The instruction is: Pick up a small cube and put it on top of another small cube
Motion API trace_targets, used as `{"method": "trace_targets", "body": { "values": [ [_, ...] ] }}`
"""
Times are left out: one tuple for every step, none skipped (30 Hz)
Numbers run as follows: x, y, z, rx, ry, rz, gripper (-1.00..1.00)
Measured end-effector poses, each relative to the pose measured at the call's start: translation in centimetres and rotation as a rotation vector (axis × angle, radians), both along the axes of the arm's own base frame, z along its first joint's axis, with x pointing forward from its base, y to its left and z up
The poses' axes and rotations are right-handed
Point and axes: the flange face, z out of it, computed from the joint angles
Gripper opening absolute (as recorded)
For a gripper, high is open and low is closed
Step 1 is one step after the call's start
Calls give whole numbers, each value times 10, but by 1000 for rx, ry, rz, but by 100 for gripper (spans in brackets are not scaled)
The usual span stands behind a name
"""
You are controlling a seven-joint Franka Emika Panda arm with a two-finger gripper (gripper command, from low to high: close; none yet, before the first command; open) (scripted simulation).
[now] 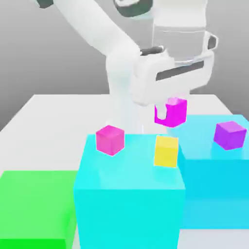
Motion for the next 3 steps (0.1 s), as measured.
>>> {"method": "trace_targets", "body": {
  "values": [
    [0, 0, 0, 0, 0, 0, 100],
    [0, 0, 0, 0, 0, 0, 100],
    [0, 0, 0, 0, 0, 0, 100]
  ]
}}
